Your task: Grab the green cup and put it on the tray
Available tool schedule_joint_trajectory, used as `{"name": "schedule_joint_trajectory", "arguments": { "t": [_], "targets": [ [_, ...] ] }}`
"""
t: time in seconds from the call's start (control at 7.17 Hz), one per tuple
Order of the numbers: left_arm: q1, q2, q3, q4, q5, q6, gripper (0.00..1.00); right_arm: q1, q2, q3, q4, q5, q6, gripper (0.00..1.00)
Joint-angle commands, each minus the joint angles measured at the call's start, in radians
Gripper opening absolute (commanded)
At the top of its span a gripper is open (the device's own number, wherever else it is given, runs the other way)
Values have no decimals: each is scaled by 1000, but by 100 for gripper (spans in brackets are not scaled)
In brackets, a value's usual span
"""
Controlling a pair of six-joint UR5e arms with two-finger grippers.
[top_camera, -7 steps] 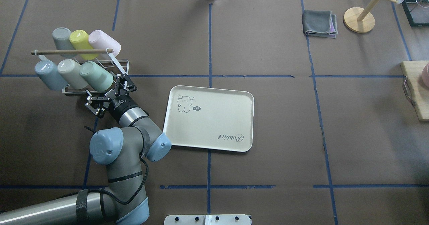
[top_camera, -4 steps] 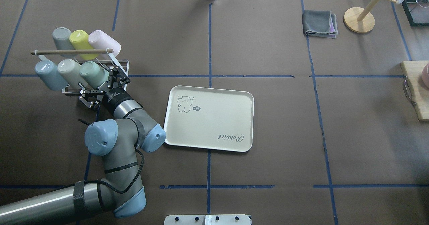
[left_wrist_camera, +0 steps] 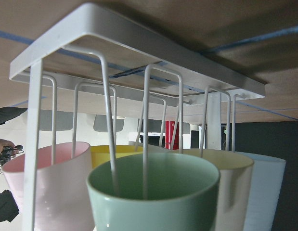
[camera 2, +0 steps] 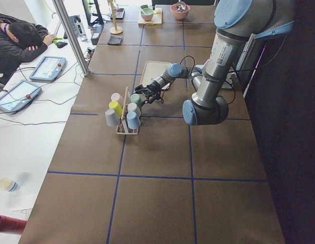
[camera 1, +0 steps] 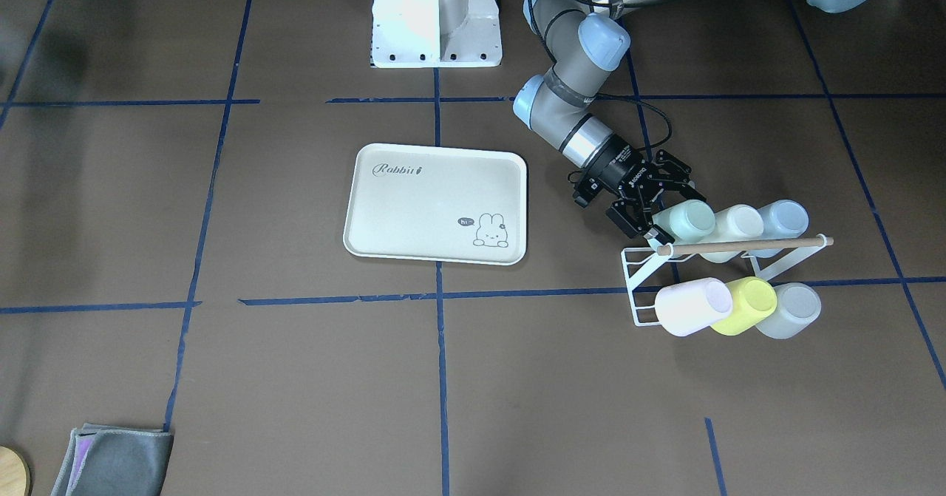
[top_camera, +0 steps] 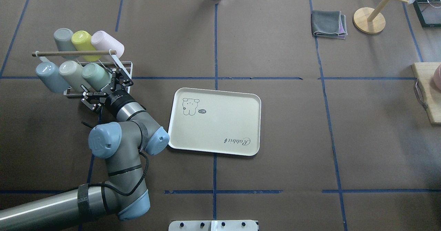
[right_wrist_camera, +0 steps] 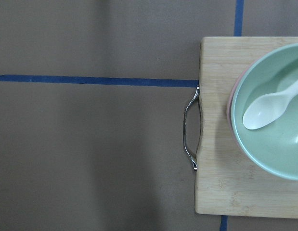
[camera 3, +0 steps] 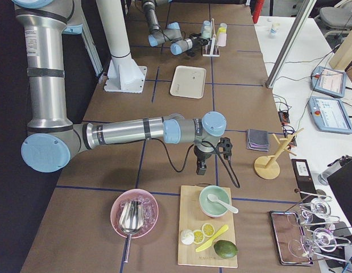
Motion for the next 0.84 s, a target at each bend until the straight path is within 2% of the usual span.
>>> {"name": "schedule_joint_trajectory", "arguments": {
  "t": [0.0, 0.28, 0.56, 0.7],
  "targets": [
    [1, -1, 26, -25, 16, 0, 99, 0, 1, -4, 0, 0, -1, 100],
    [1, -1, 27, -26, 17, 0, 96, 2, 1, -6, 0, 0, -2, 100],
    [-1, -4, 19, -26, 17, -2, 75, 0, 1, -6, 0, 0, -1, 100],
    [-1, -4, 16, -26, 17, -3, 56, 0, 1, -6, 0, 0, -1, 100]
  ]
}}
